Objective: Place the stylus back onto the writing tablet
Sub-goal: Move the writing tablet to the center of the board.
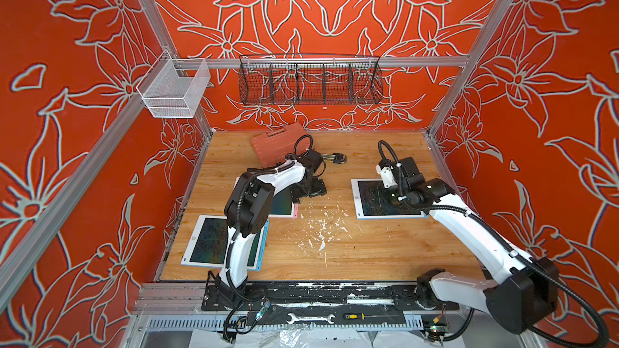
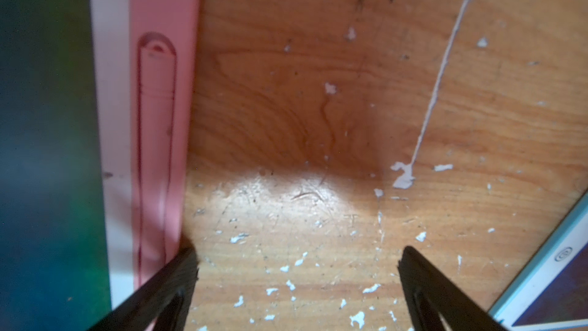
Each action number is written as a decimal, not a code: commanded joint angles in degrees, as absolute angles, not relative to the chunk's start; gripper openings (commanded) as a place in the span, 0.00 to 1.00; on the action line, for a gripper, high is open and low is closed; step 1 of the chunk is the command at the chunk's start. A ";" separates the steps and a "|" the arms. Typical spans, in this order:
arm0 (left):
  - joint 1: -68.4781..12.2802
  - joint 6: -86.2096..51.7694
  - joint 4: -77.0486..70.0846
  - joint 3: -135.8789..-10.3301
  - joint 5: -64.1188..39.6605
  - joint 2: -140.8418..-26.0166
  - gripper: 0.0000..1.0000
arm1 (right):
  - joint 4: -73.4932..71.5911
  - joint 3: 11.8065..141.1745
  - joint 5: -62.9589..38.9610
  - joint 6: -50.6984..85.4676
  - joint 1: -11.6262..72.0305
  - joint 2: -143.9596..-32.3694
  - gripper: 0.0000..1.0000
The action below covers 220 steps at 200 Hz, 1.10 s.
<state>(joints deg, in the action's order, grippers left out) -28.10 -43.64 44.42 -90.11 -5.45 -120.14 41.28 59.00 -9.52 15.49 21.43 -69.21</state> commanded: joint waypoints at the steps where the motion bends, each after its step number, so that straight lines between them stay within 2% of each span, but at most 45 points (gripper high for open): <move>1: -26.99 -44.65 46.50 -86.59 -3.60 -120.81 0.98 | 41.13 59.50 -10.44 15.65 20.92 -69.27 0.88; 220: -20.84 -42.98 44.30 -76.70 -1.32 -115.36 0.97 | 41.31 59.86 -11.07 15.82 20.91 -69.26 0.88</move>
